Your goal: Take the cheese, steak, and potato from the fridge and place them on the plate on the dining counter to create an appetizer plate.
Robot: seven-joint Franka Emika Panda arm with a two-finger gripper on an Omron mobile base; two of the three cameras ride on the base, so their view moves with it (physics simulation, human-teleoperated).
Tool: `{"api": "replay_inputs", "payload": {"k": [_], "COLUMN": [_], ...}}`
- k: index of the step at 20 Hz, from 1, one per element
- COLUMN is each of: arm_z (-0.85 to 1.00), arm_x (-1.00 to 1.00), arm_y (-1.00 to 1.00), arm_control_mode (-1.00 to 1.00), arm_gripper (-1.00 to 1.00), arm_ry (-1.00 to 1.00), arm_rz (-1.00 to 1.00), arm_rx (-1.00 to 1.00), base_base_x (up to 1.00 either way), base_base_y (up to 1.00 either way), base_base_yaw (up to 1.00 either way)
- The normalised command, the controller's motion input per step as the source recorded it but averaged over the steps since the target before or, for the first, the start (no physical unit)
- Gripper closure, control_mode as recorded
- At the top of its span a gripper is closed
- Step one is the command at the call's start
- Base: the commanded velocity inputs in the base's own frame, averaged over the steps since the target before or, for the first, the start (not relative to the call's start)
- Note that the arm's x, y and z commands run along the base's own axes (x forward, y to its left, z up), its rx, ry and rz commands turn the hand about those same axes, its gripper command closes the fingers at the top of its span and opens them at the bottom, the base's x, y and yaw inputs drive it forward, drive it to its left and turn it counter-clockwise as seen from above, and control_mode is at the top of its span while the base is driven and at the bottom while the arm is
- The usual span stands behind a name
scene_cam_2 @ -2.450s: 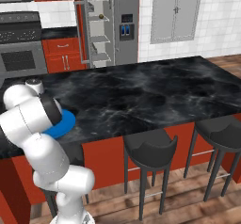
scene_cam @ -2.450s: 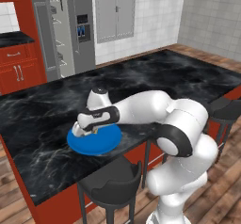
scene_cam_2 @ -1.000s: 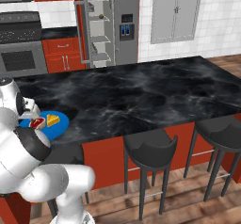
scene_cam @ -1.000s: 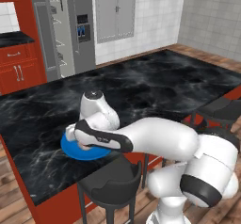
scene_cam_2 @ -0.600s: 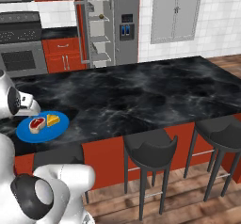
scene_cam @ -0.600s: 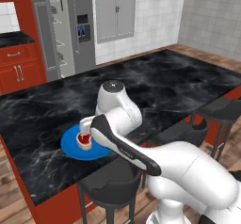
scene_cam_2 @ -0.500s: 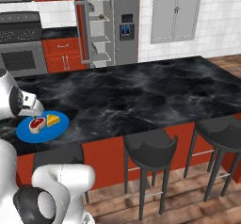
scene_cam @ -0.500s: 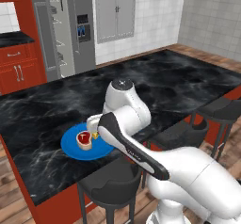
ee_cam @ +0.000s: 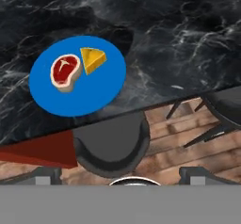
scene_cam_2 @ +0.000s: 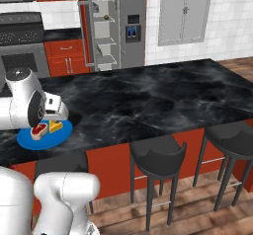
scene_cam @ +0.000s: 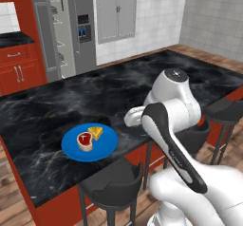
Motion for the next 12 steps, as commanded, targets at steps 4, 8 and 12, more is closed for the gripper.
{"api": "replay_inputs", "payload": {"k": [4,8,12], "arm_z": [0.25,0.00,0.00], "arm_x": [-0.52,-0.32,0.00], "arm_y": [-0.78,-0.37,0.00], "arm_control_mode": [-1.00,1.00,1.00], "arm_gripper": [-1.00,-1.00,-1.00], "arm_ry": [-0.09,-0.02,0.00], "arm_rz": [0.15,0.07,0.00], "arm_rx": [0.00,0.00,0.00], "base_base_x": [0.00,-0.31,-0.41], "base_base_y": [0.00,-0.39,-0.97], "base_base_yaw": [0.00,0.05,0.03]}}
